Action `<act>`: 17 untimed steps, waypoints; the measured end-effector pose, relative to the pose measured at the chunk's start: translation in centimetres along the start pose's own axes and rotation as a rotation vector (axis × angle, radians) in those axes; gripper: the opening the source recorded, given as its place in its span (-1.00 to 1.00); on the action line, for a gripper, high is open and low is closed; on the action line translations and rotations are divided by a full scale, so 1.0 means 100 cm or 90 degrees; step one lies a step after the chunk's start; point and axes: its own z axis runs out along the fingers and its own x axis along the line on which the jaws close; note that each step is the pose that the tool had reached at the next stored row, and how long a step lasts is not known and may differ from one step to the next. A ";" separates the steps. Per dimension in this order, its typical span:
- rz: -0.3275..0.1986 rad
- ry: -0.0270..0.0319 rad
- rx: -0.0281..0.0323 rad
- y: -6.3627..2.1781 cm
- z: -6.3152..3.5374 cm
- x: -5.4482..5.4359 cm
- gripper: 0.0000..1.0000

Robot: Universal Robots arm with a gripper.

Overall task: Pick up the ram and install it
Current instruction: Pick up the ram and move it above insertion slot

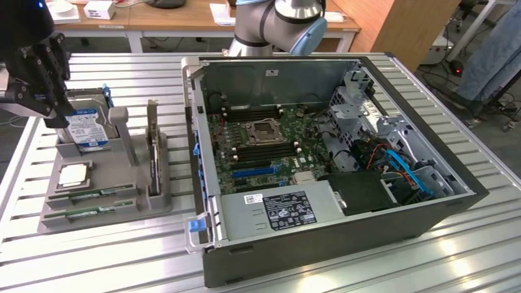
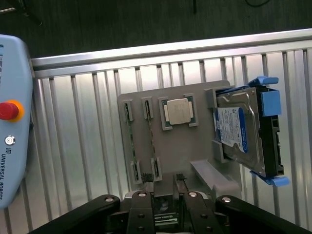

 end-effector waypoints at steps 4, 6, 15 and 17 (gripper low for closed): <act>0.000 0.0000 0.0000 -0.0001 0.0045 0.000 -0.43; 0.000 0.0000 0.0000 -0.0001 0.0064 0.000 -0.43; 0.000 0.0000 0.0000 -0.0002 0.0137 0.000 -0.43; 0.000 0.0000 0.0000 -0.0003 0.0152 0.000 -0.43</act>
